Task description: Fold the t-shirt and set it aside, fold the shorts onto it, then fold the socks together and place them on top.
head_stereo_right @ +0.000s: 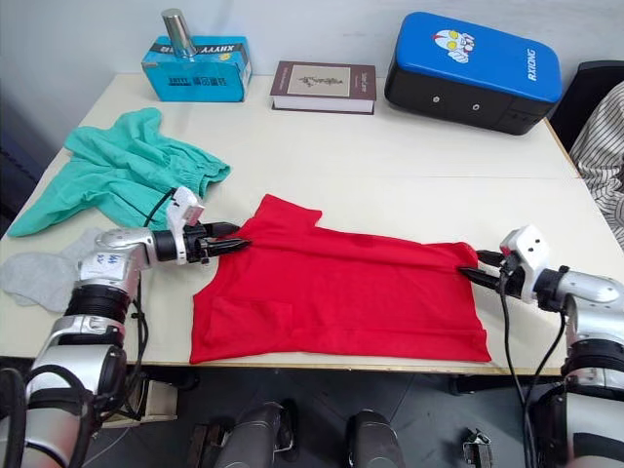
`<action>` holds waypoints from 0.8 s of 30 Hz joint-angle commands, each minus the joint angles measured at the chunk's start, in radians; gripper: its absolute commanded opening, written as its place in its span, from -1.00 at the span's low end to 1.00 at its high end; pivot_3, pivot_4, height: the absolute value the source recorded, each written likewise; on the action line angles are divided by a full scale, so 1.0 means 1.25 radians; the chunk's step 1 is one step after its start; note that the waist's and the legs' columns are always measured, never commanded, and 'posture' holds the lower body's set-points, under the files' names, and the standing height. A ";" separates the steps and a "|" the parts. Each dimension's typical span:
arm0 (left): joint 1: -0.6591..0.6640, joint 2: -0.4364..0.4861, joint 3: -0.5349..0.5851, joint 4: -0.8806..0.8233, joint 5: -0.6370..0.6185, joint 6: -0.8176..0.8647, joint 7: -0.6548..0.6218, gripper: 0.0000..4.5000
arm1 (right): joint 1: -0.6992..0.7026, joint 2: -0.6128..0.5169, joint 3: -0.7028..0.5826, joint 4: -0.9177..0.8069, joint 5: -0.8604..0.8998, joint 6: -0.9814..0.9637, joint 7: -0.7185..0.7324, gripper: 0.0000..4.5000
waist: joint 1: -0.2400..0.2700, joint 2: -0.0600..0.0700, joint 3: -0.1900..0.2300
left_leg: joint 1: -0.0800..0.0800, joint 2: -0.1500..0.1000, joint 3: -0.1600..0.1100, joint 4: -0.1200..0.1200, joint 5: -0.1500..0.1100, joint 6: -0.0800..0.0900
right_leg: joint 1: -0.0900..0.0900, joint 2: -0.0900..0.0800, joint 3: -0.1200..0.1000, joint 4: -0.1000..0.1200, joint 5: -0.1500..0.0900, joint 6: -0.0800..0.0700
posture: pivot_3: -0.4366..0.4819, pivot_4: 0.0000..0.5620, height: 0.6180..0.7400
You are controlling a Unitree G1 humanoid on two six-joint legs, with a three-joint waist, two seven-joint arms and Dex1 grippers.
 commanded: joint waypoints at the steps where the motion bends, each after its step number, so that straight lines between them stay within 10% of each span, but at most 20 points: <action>1: -0.087 0.025 0.004 0.045 -0.004 0.062 0.010 0.87 | -0.013 -0.058 -0.009 -0.031 0.009 -0.014 0.032 0.65 | 0.002 0.000 0.000 | 0.000 0.000 0.000 0.000 0.000 0.000 | 0.000 0.000 0.000 0.000 0.000 0.000 | -0.05 -0.47 1.00; 24: -0.301 -0.137 0.027 0.392 0.041 0.035 0.220 1.00 | -0.294 0.019 0.100 0.254 -0.090 0.162 -0.001 0.71 | 0.002 -0.001 0.000 | 0.000 0.000 0.000 0.001 0.000 0.000 | 0.000 0.000 0.000 0.002 0.000 0.000 | -0.05 -0.47 1.00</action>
